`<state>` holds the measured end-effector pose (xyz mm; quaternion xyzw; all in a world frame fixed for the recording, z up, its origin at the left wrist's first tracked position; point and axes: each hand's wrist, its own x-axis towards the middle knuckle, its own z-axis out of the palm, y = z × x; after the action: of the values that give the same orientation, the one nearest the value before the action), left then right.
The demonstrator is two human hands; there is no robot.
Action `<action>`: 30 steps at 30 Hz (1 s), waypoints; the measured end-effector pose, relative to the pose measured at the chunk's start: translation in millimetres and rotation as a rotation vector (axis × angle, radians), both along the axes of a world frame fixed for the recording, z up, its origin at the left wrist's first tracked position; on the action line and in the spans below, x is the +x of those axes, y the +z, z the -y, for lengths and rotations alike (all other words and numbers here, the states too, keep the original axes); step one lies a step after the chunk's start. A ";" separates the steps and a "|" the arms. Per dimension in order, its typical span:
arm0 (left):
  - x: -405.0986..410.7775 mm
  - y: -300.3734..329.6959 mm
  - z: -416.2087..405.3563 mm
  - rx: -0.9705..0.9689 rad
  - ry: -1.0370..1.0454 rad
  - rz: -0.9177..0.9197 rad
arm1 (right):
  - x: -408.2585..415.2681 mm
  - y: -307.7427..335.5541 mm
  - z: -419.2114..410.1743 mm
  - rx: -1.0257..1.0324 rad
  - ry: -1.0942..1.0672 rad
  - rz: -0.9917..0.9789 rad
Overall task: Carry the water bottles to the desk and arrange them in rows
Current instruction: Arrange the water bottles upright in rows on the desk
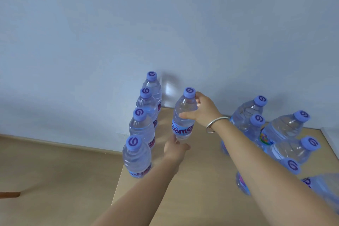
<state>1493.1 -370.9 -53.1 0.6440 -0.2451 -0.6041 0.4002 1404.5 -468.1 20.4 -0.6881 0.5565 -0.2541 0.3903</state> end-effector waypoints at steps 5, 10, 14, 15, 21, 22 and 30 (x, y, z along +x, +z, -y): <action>1.9 -0.9 25.8 0.045 0.057 -0.037 | 14.2 -14.8 26.8 0.039 0.051 0.023; 0.3 0.9 46.8 0.076 0.146 -0.052 | 26.4 -23.3 46.0 0.014 0.062 0.031; 1.7 2.5 60.4 0.109 0.196 -0.043 | 32.5 -27.2 58.4 -0.008 0.074 0.044; 2.0 3.1 63.7 0.115 0.212 -0.046 | 34.4 -28.1 60.3 -0.015 0.074 0.041; 4.6 5.7 75.2 0.110 0.267 -0.043 | 42.5 -31.6 66.5 -0.035 0.079 0.069; 4.9 5.6 76.5 0.109 0.268 -0.047 | 42.4 -32.2 67.0 -0.042 0.079 0.063; 6.1 -3.0 78.7 0.093 0.221 -0.046 | 43.3 -36.7 64.9 0.008 0.025 0.120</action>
<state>1499.2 -449.6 -56.1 0.6710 -0.1350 -0.5815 0.4396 1447.7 -532.9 -16.2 -0.6769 0.5246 -0.2879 0.4287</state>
